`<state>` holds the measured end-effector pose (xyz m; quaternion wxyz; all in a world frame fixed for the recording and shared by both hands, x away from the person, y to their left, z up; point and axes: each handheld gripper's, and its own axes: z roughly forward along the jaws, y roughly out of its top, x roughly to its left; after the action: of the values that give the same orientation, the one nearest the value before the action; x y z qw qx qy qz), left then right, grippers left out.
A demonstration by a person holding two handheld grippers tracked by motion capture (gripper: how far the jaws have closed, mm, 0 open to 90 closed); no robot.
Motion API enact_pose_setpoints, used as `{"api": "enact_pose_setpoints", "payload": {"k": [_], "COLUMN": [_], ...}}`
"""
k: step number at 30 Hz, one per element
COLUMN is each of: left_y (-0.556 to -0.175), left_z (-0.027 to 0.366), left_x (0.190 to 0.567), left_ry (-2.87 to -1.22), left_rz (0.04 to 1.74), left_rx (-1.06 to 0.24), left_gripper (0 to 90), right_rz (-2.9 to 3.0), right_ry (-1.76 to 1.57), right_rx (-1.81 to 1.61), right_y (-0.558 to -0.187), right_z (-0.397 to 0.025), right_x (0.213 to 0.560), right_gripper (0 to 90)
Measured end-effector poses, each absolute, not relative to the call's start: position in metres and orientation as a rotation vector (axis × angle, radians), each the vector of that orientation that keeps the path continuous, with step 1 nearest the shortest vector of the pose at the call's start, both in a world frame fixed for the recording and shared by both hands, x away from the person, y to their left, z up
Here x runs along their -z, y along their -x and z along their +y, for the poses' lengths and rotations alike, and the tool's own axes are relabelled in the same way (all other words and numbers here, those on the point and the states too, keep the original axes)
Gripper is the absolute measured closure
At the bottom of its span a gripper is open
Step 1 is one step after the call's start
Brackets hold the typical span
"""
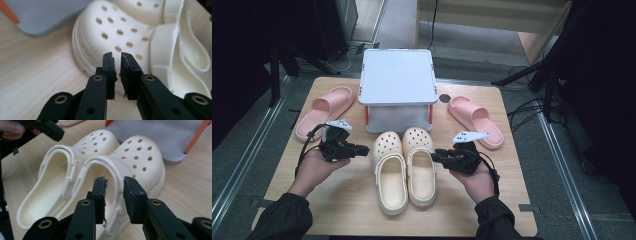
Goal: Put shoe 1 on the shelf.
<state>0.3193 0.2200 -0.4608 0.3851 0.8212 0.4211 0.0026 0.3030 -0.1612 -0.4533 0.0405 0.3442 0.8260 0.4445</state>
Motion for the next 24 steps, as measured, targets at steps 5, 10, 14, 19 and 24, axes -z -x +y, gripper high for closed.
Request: {"api": "enact_pose_setpoints", "payload": {"k": [5,10,14,19,24], "left_y": [-0.336,-0.350,-0.362,-0.368,-0.382], "left_z": [0.218,0.219,0.219,0.216,0.217], "left_x": [0.441,0.423,0.402,0.383,0.366], "left_ry": [-2.084,-2.049,-2.044,-2.053,-2.014], "left_rz": [1.069,1.072,1.071,1.050,1.061], "left_rx": [-0.040,-0.063,-0.104,-0.142,-0.134], "left_gripper": [83.2,84.9,86.6,88.9,88.9], "right_rz": [2.551,2.580,2.615,2.633,2.639], "right_ry": [-1.031,-1.017,-1.001,-1.013,-1.023], "right_rx": [-1.377,-1.377,-1.357,-1.344,-1.332], "right_y": [-0.287,-0.278,-0.272,-0.270,-0.267], "right_z": [-0.154,-0.146,-0.136,-0.130,-0.124], "right_x": [0.451,0.454,0.459,0.464,0.467], "right_gripper": [67.9,65.5,62.8,60.8,60.3]}}
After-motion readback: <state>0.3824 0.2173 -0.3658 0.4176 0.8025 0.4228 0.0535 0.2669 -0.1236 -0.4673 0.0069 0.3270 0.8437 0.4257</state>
